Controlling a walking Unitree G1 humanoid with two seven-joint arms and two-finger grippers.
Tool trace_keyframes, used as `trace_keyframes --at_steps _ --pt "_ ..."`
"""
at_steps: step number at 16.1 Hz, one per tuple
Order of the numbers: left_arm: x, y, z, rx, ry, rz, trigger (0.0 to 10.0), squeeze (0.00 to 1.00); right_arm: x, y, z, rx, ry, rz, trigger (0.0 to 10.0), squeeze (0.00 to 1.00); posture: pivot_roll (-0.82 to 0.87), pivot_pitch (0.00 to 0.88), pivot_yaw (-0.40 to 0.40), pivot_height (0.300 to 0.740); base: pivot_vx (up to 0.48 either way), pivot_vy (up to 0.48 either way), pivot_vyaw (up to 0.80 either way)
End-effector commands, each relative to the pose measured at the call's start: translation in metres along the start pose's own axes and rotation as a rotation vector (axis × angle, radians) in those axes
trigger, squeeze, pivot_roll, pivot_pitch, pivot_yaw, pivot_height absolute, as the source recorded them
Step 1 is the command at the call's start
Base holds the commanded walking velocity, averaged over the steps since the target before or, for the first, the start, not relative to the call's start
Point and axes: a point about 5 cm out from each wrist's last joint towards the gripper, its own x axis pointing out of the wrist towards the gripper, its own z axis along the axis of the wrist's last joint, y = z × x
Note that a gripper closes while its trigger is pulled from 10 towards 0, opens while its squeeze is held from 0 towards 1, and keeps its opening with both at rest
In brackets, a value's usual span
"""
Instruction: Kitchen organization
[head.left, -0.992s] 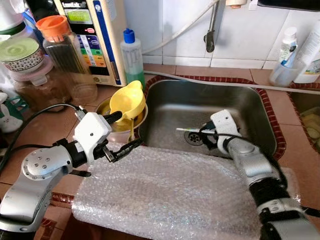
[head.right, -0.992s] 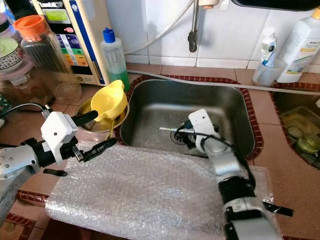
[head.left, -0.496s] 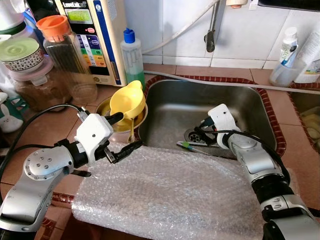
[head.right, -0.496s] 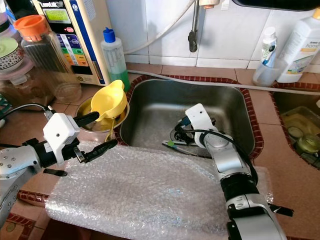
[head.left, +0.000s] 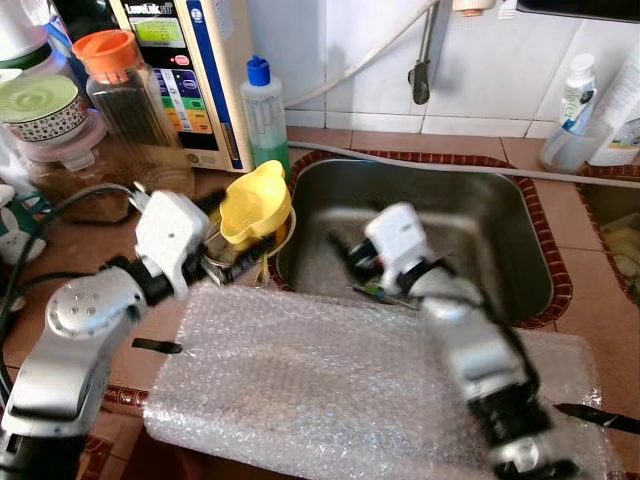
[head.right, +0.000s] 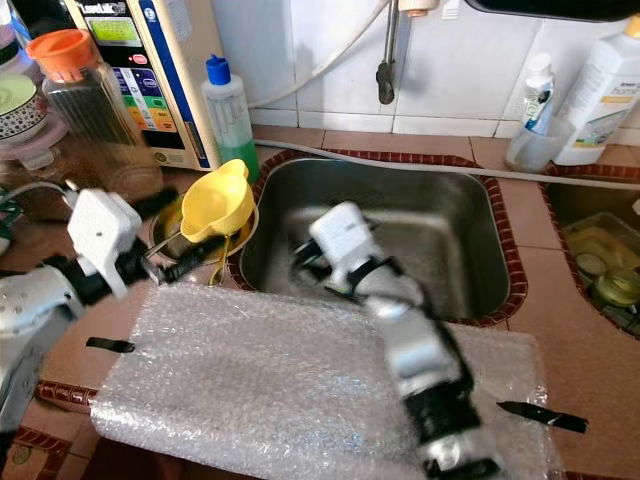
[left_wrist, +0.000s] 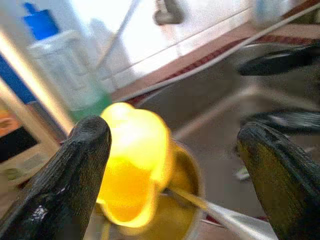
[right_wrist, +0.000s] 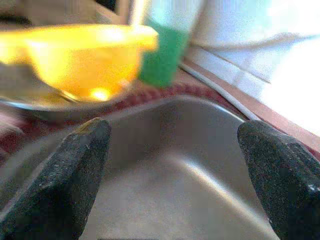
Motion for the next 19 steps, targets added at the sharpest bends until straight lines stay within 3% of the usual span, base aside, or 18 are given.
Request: trace_keyframes --at_steps 1,5,8,9,10,11,12,14,15,17,19 --pt "0.000 0.004 -0.004 0.048 0.029 0.031 10.0 0.00 0.000 0.006 0.015 -0.020 -0.075 0.024 10.0 0.76 -0.12 0.107 0.085 0.740 0.000 0.000 0.00" --pt "0.015 -0.005 -0.012 0.066 0.015 0.041 10.0 0.00 0.000 0.026 0.035 -0.016 -0.170 0.104 10.0 0.71 -0.13 0.109 0.078 0.740 0.000 0.000 0.00" --pt "0.028 -0.009 -0.014 0.102 0.003 0.047 10.0 0.00 -0.003 0.035 0.041 0.000 -0.193 0.165 10.0 0.60 -0.13 0.109 0.076 0.740 0.000 0.000 0.00" --pt "0.030 -0.010 -0.015 0.116 0.005 0.047 10.0 0.00 -0.005 0.038 0.043 0.020 -0.200 0.195 10.0 0.36 -0.13 0.109 0.076 0.740 0.000 0.000 0.00" --pt "0.034 -0.011 -0.017 0.132 0.007 0.049 10.0 0.00 -0.008 0.044 0.045 0.054 -0.203 0.253 10.0 0.29 -0.14 0.112 0.078 0.740 0.000 0.000 0.00" --pt "0.038 -0.010 -0.020 0.131 0.004 0.059 10.0 0.00 -0.012 0.048 0.045 0.082 -0.178 0.301 10.0 0.04 -0.15 0.112 0.080 0.740 0.000 0.000 0.00" --pt "0.041 -0.010 -0.022 0.137 0.001 0.057 10.0 0.00 -0.014 0.049 0.039 0.103 -0.110 0.319 10.0 0.00 -0.15 0.114 0.081 0.740 0.000 0.000 0.00" --pt "0.044 -0.009 -0.023 0.138 0.000 0.056 10.0 0.00 -0.018 0.046 0.028 0.145 -0.024 0.316 10.0 0.00 -0.16 0.113 0.081 0.740 0.000 0.000 0.00" --pt "0.044 -0.009 -0.025 0.135 0.004 0.051 9.5 0.00 -0.021 0.043 0.024 0.162 0.007 0.305 10.0 0.00 -0.16 0.116 0.083 0.740 0.000 0.000 0.00" --pt "0.044 -0.010 -0.030 0.156 0.027 0.023 6.9 0.00 -0.028 0.036 0.019 0.200 0.029 0.297 10.0 0.00 -0.17 0.115 0.084 0.740 0.000 0.000 0.00" --pt "0.044 -0.010 -0.034 0.154 0.045 -0.011 6.8 0.00 -0.038 0.032 0.015 0.215 0.062 0.317 10.0 0.00 -0.17 0.116 0.087 0.740 0.000 0.000 0.00"
